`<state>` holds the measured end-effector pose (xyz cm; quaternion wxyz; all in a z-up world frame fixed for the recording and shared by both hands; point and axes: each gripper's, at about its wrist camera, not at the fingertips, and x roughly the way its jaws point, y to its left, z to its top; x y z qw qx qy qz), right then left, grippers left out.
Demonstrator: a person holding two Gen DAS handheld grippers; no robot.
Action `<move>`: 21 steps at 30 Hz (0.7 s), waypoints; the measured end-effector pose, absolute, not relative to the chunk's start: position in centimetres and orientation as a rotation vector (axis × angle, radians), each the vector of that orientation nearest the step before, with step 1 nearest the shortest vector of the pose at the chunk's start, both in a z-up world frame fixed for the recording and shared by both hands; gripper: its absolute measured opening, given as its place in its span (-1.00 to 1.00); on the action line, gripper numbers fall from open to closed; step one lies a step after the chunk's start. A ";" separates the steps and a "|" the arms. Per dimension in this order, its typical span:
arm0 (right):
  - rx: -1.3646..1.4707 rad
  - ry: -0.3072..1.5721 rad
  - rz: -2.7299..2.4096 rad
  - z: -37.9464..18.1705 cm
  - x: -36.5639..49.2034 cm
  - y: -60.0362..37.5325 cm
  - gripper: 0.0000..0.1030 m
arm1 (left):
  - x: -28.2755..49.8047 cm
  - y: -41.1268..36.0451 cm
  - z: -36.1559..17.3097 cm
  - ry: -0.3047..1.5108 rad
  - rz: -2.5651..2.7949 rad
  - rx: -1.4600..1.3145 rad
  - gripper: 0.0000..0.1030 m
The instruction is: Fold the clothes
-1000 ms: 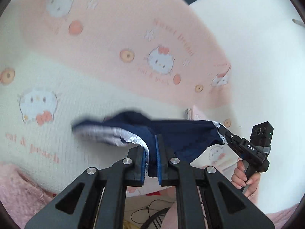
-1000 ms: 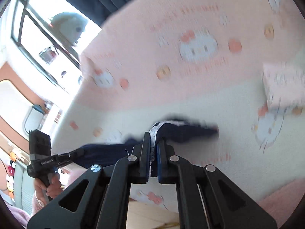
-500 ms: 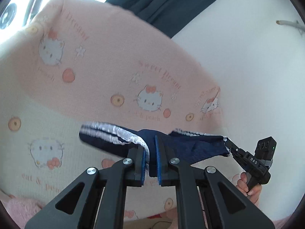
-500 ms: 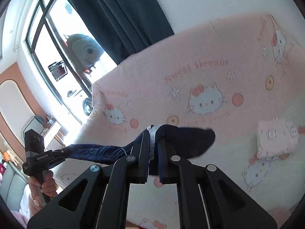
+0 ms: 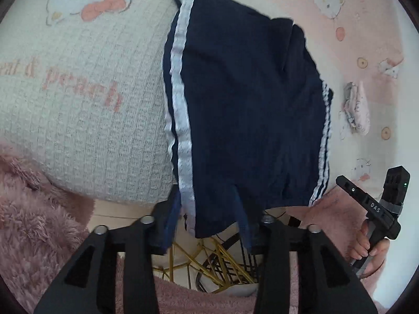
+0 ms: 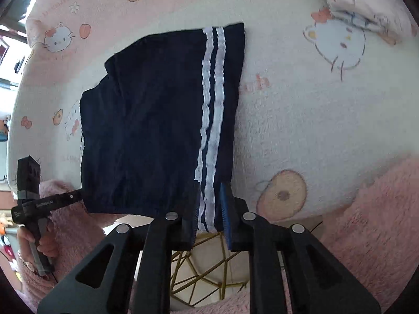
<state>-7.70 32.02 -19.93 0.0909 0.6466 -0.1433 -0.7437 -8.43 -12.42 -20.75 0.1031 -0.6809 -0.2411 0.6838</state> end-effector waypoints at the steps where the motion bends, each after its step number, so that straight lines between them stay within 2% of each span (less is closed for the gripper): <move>1: 1.897 -0.376 -2.243 -19.1 -8.1 32.0 -0.65 | -9.0 -12.9 -19.9 -0.699 2.063 -1.966 0.10; 6: 1.701 -0.135 -2.355 -15.9 -12.2 29.1 -0.64 | -14.4 -15.1 -17.8 -0.530 2.327 -1.860 0.10; 13: 1.448 0.128 -2.316 -16.5 -21.0 19.5 -0.64 | -22.0 -16.3 -20.5 -0.538 2.342 -1.918 0.09; 19: 1.569 0.181 -2.150 -22.0 -25.0 15.6 -0.64 | -22.5 -17.3 -21.2 -0.662 2.279 -1.855 0.10; 21: 1.551 0.168 -2.099 -22.2 -24.8 15.3 -0.60 | -22.3 -17.6 -21.2 -0.691 2.257 -1.845 0.10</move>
